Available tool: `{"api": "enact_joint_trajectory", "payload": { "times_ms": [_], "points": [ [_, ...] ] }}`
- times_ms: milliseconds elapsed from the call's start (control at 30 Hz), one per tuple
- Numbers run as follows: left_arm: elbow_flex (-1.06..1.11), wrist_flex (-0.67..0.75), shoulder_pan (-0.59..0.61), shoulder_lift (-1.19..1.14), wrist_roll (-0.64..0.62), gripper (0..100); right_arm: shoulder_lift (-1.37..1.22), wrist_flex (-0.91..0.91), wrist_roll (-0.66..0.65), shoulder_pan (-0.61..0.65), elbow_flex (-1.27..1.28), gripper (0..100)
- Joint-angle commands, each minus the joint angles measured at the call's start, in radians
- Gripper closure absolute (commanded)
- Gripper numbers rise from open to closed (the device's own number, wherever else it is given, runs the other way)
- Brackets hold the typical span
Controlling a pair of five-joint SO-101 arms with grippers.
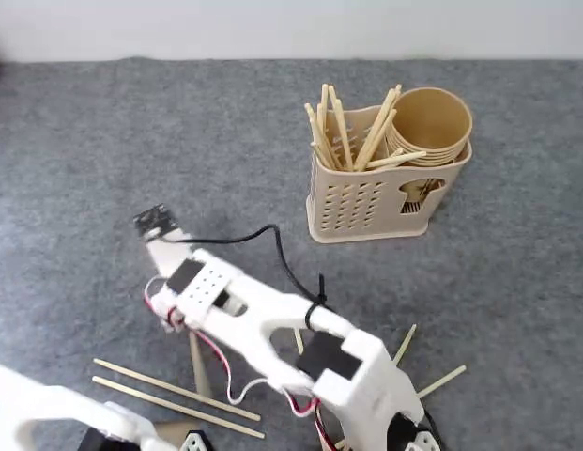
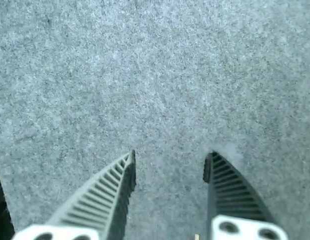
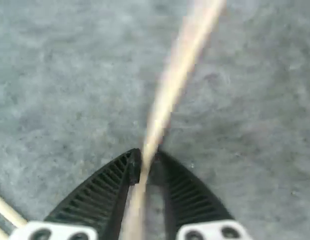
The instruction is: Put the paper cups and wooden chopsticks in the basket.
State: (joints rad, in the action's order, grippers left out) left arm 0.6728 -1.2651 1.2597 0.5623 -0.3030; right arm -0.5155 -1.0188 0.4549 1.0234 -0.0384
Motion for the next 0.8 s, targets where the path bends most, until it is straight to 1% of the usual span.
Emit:
{"api": "enact_joint_trajectory", "payload": {
  "times_ms": [0,167,233,333,433,567,667,767],
  "points": [
    [0.001,0.017,0.008,0.023,0.008,78,-0.001,-0.081,0.006,-0.019,-0.083,99.1],
    [0.001,0.012,0.008,0.023,0.008,78,0.058,-0.242,0.005,-0.056,-0.13,99.1],
    [0.001,0.011,0.008,0.023,0.008,78,0.122,-0.303,-0.002,-0.059,-0.129,99.1],
    [0.001,0.011,0.008,0.023,0.008,78,0.239,-0.397,-0.063,-0.062,-0.129,99.1],
    [0.001,0.011,0.008,0.023,0.008,78,0.366,-0.479,-0.074,-0.088,-0.129,99.1],
    [0.001,0.011,0.008,0.021,0.008,78,0.547,-0.561,-0.083,-0.171,-0.129,99.1],
    [0.002,0.011,0.008,0.021,0.008,78,0.674,-0.602,-0.163,-0.229,-0.127,99.1],
    [0.019,0.012,0.0,0.023,0.006,78,0.782,-0.602,-0.222,-0.312,-0.127,99.1]
  ]
}}
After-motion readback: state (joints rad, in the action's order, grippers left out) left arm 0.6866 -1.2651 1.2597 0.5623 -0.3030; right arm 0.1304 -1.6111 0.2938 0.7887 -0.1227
